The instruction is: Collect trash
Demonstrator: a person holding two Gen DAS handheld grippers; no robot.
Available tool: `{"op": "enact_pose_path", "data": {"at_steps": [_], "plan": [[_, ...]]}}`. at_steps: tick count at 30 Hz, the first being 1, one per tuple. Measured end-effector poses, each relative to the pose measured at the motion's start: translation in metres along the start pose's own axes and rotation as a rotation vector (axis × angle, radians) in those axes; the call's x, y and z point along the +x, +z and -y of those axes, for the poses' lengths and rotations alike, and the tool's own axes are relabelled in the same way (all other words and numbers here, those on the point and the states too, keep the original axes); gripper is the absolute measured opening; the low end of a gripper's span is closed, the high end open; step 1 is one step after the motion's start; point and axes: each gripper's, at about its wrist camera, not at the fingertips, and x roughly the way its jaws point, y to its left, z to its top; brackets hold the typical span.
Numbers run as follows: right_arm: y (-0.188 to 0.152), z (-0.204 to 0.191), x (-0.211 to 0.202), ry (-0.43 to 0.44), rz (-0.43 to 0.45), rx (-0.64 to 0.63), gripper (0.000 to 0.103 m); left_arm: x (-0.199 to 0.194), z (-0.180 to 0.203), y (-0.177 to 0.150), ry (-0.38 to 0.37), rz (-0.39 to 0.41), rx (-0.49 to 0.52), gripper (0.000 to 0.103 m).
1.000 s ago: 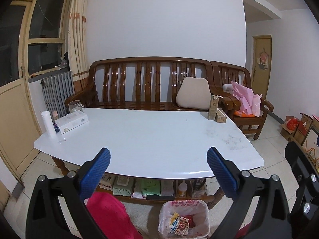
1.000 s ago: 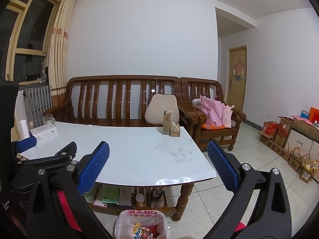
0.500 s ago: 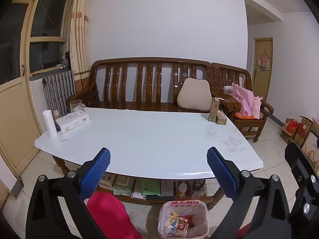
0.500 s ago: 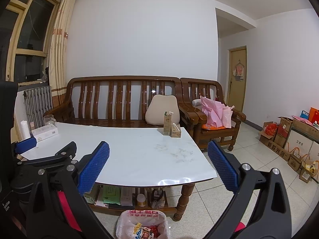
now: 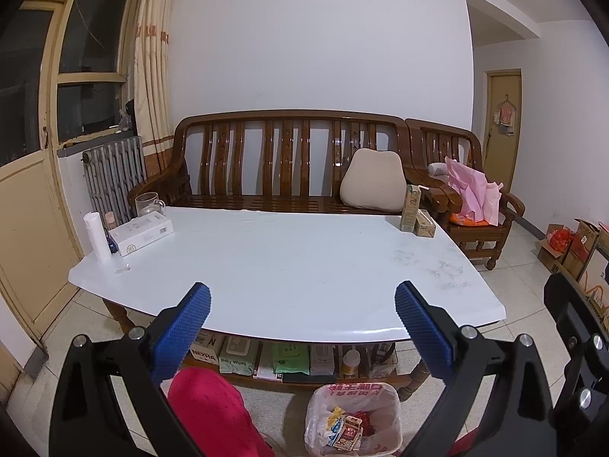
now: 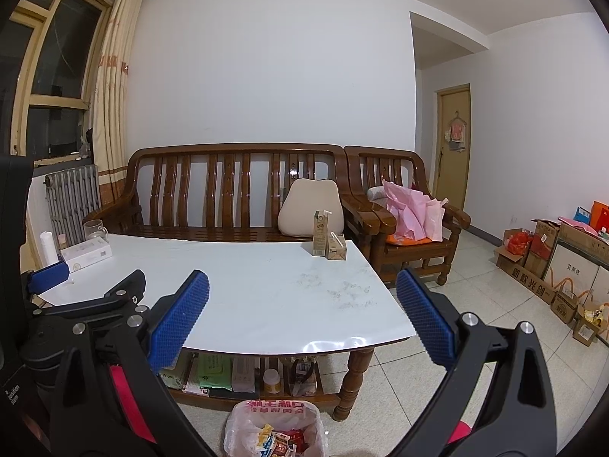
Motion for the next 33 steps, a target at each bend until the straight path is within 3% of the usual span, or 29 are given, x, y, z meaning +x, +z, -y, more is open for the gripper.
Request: {"op": "enact_pose_path", "data": {"at_steps": [33], "plan": [[-0.0060, -0.0031, 0.0002, -0.001, -0.010, 0.008, 0.096, 0.0021, -0.0062, -0.0039, 0.028, 0.011, 0.016, 0.095]]}}
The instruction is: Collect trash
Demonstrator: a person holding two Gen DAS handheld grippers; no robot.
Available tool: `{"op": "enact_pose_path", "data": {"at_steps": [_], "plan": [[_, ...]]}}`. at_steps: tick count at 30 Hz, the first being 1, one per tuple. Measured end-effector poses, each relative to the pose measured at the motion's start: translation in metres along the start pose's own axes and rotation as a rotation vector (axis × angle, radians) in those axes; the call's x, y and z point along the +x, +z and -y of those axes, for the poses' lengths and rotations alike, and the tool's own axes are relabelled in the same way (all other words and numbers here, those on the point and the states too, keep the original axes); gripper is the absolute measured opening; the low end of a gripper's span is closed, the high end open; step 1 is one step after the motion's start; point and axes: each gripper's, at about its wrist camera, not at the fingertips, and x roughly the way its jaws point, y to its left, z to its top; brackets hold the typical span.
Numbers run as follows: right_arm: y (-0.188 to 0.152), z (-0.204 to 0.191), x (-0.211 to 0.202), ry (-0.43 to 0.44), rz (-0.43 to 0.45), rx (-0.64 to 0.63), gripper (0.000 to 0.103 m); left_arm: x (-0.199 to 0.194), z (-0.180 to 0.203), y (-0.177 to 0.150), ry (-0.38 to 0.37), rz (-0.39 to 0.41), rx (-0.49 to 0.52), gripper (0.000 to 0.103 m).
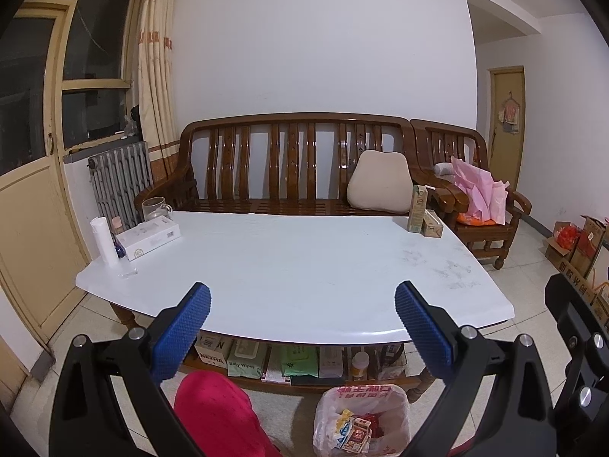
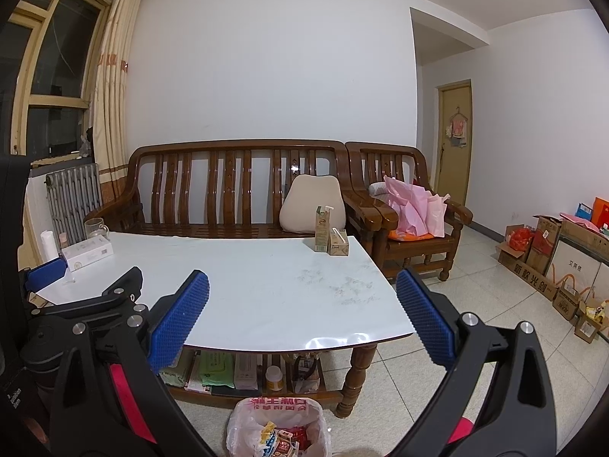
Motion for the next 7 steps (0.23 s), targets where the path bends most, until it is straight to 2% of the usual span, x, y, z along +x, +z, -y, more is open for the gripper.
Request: {"op": "enact_pose_path", "data": {"at_steps": [7], "plan": [[-0.0009, -0.0007, 0.0012, -0.002, 0.001, -0.004, 0.096, 0.0021, -0.0051, 0.0014, -0.010, -0.014, -0.006, 0.095]]}}
